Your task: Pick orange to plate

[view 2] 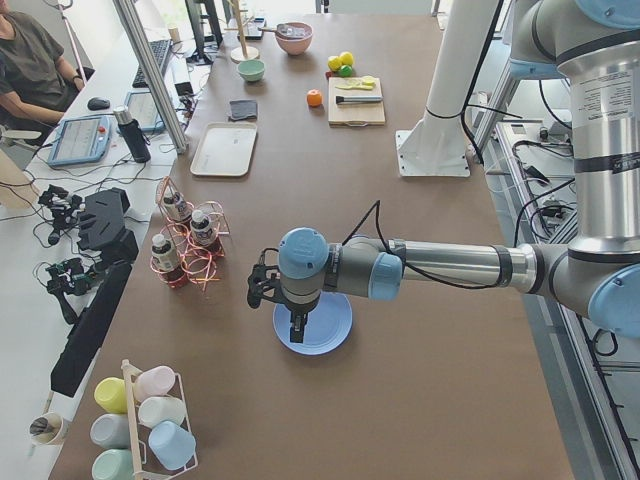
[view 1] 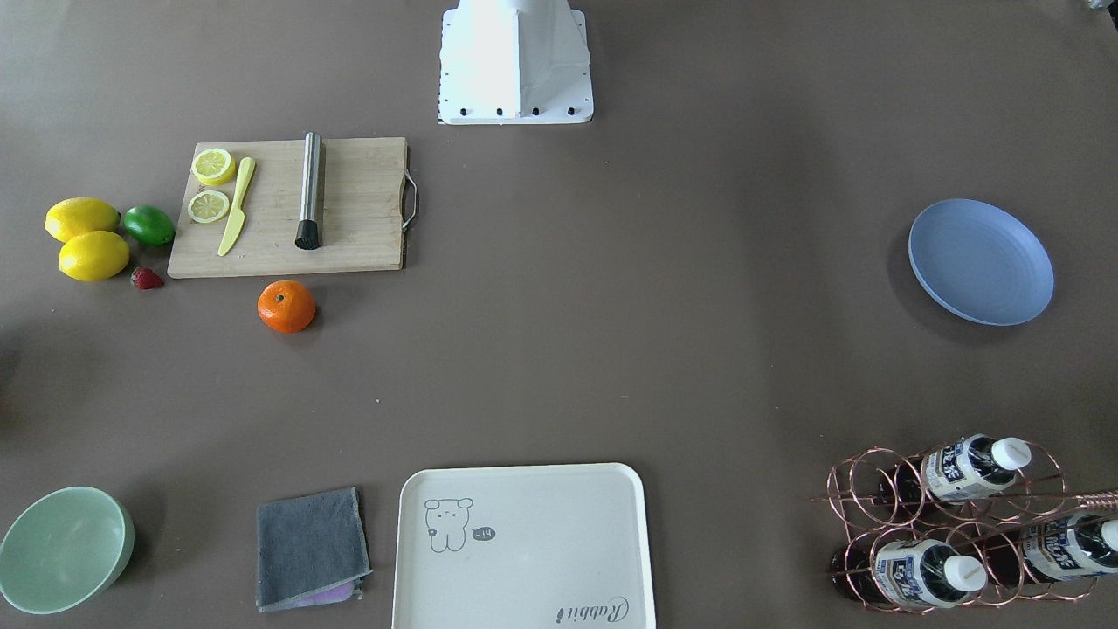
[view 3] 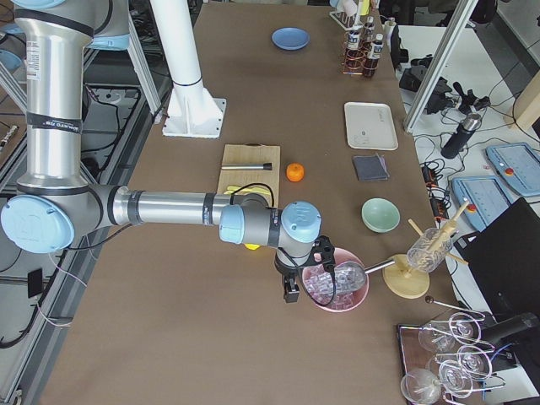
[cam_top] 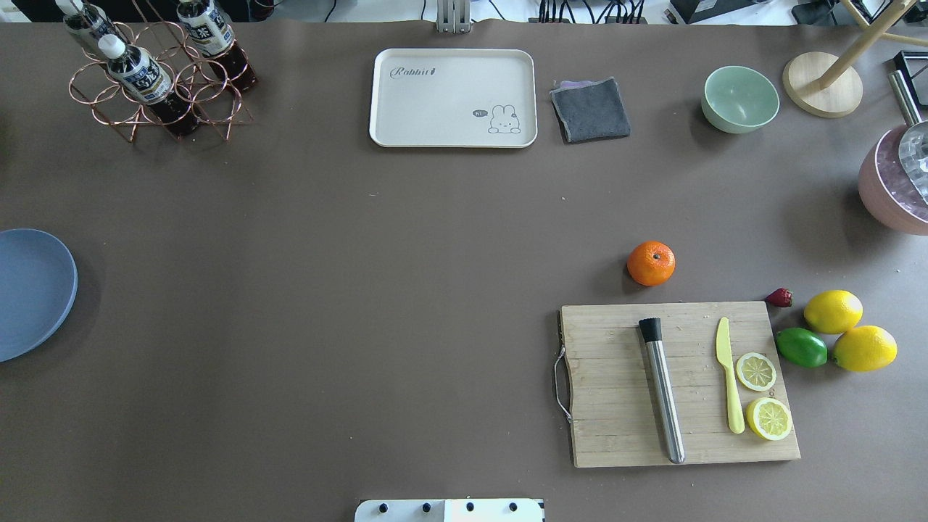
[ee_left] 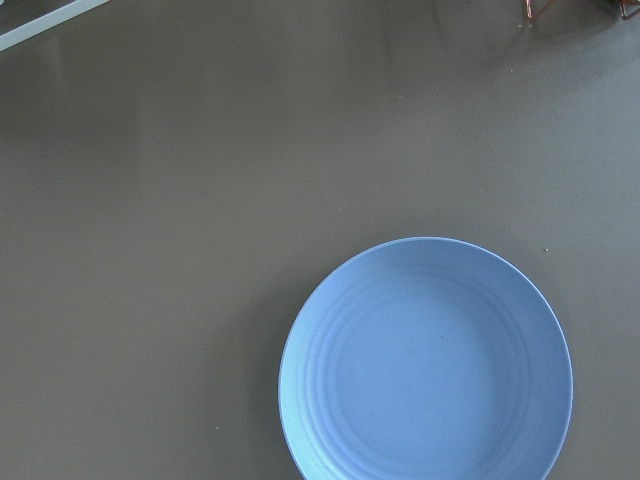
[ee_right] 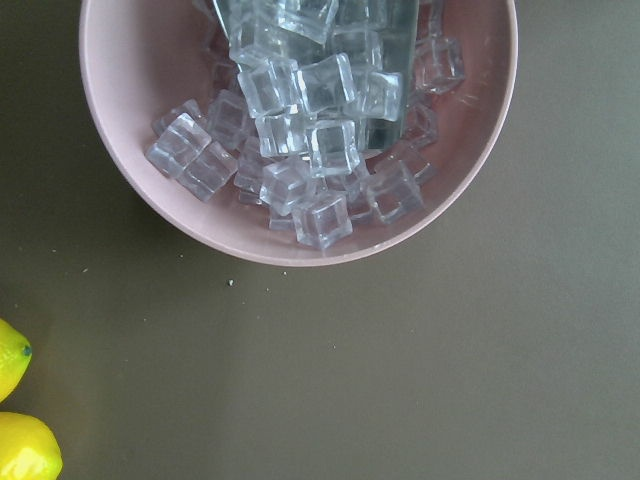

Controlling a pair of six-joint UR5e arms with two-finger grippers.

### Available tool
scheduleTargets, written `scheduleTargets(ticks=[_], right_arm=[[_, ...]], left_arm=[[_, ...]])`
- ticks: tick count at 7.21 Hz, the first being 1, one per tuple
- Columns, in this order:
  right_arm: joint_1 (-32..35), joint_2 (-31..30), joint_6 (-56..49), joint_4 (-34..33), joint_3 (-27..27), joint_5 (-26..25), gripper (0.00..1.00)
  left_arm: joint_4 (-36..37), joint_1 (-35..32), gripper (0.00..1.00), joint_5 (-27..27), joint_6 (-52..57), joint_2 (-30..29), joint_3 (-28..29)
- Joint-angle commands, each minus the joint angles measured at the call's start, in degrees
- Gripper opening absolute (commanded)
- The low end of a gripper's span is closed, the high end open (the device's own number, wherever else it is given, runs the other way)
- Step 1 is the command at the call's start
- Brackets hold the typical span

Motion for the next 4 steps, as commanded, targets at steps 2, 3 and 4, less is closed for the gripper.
scheduleTargets(ticks=[2,3,4], right_arm=[[0.0,-0.1,0.0,0.1,0.0,0.5,1.00],[0.0,-0.1,-0.1,0.1,0.1,0.6,1.00],[-0.1,0.0,-0.1,0.1,0.1,1.1,1.00]], left_arm=[[-1.6,0.0,0.98,0.1,-0.2,0.1,0.4],[-1.7,0.0,0.98,0.4,-0.1,0.4,0.3],[-2.4,-0.1,0.98,0.0,-0.2,0.6,0.1]])
